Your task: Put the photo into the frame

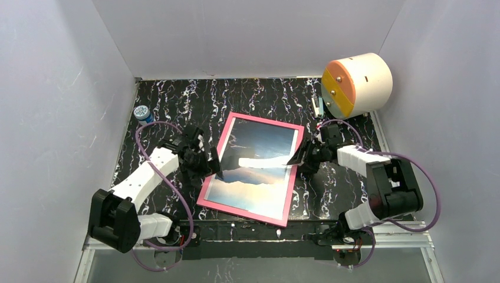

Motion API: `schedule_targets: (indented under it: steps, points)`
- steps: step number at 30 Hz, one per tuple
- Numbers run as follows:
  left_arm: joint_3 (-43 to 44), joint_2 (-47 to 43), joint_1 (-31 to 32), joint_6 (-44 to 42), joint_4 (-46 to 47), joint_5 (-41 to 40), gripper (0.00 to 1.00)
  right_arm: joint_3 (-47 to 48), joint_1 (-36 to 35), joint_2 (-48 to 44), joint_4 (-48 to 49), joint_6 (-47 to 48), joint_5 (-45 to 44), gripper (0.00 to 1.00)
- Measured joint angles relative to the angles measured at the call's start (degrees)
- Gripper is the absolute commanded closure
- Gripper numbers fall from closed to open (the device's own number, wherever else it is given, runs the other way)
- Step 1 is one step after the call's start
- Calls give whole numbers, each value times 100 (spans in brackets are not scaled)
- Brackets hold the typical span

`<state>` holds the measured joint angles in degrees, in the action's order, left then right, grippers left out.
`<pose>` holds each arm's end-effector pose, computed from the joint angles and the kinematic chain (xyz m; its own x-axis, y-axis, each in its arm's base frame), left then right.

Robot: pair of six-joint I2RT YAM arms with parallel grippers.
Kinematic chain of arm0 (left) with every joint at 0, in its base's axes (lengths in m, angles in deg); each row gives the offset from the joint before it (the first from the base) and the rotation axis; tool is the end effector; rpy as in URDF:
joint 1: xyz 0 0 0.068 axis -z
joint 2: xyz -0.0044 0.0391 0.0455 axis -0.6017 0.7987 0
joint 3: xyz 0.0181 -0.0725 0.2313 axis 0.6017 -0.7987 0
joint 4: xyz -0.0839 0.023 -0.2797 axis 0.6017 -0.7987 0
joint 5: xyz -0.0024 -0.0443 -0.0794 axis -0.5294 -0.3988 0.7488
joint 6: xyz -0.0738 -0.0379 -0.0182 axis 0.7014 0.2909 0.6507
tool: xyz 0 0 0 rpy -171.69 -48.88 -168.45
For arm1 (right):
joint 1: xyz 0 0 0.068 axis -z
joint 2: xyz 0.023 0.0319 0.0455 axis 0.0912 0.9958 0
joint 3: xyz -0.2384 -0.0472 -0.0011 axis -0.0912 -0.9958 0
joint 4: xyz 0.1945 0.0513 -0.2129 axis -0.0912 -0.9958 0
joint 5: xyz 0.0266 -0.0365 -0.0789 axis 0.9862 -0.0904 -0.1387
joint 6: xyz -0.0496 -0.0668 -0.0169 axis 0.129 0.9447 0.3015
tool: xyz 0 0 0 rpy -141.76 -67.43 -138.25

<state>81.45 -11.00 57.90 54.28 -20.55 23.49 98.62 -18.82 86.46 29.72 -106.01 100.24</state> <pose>0.2626 -0.1177 0.1590 -0.9411 -0.2774 -0.1934 -0.1824 0.8981 -0.4003 0.2951 0.1074 0.0617 -0.9180 0.3476 -0.1908 0.1457 0.7433 0.6528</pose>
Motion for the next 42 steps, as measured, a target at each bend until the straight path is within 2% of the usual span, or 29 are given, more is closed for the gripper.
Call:
schedule_targets:
  steps: [3,5,6,10,12,16,22,26,29,36,42]
  points:
    - [-151,-79,444,170,-240,-44,2,92,0,-319,-433,98,-409,30]
    - [-190,-133,708,240,-350,-83,7,168,-2,-595,-592,138,-673,29]
    - [-190,-155,844,271,-407,-107,11,208,-4,-754,-638,140,-828,29]
    - [-219,-236,1202,378,-503,-245,41,509,-4,-1045,-691,136,-1305,30]
    - [-321,-293,1355,472,-501,-278,49,852,-4,-846,-695,164,-1429,32]
    - [-737,-369,1714,669,-490,-306,50,1956,-4,160,-575,304,-1464,31]
    - [-1119,-350,1982,866,-463,-308,48,2962,-9,1257,-212,450,-1434,31]
    - [-1209,-136,2011,914,-127,-306,64,3873,-68,2055,-190,511,-1421,31]
    - [-1327,107,2011,916,243,-391,69,4540,-149,2599,-278,584,-1497,34]
    - [-1244,273,2020,896,280,-402,69,5805,-343,3722,-868,719,-1952,35]
    - [-1080,474,1786,835,129,-470,68,6465,-352,4356,-1484,870,-2135,28]
